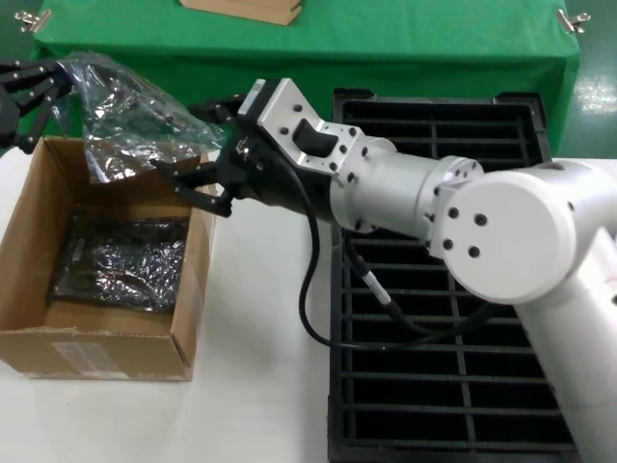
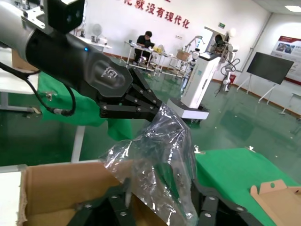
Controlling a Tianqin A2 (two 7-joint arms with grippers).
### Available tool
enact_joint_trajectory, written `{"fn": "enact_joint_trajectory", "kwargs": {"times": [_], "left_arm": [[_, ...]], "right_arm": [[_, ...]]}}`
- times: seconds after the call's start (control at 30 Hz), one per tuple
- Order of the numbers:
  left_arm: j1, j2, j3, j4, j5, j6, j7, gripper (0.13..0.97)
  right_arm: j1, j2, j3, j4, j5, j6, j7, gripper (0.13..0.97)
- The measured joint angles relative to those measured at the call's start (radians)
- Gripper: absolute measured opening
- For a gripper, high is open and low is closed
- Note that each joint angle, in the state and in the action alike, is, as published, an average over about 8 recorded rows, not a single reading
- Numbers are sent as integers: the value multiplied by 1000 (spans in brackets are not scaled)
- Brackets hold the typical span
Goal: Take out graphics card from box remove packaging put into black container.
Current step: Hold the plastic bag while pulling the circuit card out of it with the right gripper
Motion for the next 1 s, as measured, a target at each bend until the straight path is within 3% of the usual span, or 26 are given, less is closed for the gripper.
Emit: {"fn": "enact_joint_trajectory", "kwargs": {"times": [0.27,0.6,0.8,1.0], "left_arm": [[-17,10,24,6,17,-24,-16,139],[-75,25,49,78,39,-56,8,139],[-98,30,60,101,47,-63,14,139],[-84,29,69,56,51,-62,-12,139]], "right_arm": [[19,-14,-3,-42,-14,15,-19,383],[10,0,4,-37,-21,14,-31,218],[2,-5,3,-37,-11,18,-42,200],[6,-21,-8,-63,-1,36,-60,145]]}}
